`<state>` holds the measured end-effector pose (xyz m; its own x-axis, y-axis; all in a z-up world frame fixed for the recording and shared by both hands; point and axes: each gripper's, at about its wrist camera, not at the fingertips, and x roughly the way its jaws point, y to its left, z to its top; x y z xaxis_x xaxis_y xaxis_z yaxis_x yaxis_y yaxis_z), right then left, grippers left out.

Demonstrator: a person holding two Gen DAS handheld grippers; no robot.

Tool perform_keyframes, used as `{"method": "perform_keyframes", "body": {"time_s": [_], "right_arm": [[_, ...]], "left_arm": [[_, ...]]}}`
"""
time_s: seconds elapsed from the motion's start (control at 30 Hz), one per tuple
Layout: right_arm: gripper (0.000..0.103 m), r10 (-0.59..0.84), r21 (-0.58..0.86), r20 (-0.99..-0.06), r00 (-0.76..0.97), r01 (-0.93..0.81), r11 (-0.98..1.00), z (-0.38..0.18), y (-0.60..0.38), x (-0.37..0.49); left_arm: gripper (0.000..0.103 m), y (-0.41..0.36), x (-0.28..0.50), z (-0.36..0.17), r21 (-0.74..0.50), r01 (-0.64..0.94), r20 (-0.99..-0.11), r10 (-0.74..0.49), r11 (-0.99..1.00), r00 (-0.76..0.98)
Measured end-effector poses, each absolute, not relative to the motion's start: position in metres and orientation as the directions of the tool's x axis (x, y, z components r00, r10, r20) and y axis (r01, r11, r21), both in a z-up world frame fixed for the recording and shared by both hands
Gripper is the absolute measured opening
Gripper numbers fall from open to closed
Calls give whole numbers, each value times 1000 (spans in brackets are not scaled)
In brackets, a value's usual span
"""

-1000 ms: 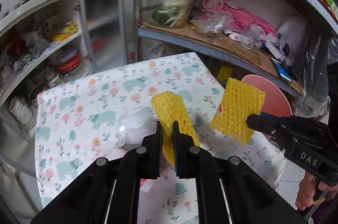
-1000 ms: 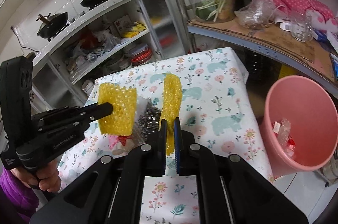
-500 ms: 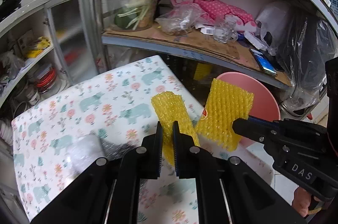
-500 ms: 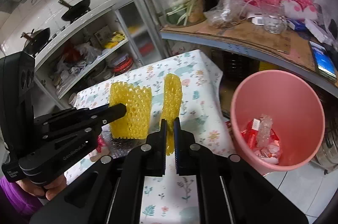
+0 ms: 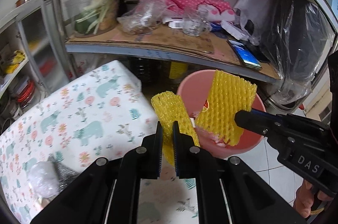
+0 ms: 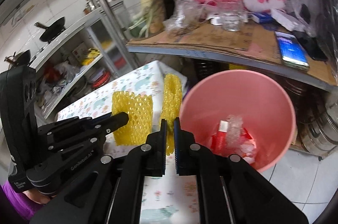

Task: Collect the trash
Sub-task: 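Carry both yellow foam nets over the pink bucket, then open both tools to drop the yellow foam nets into the bucket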

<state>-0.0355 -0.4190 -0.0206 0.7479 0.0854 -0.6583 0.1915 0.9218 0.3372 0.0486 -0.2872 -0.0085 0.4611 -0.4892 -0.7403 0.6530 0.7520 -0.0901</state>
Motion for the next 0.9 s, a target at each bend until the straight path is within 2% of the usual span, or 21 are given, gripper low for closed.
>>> {"method": "perform_keyframes", "body": {"time_s": [0.47,0.9], "right_arm": [[7,-41,286,-717,695,347,893,-51,-476,-40],[7,-46,254,-785,617,388,886,-87,-486,-34]], "left_arm": [[8,-351,54,-41,-150,714,-765,-538,684,355],[8,-379,62,-80,-122,711,-822,-472,692,319]]}}
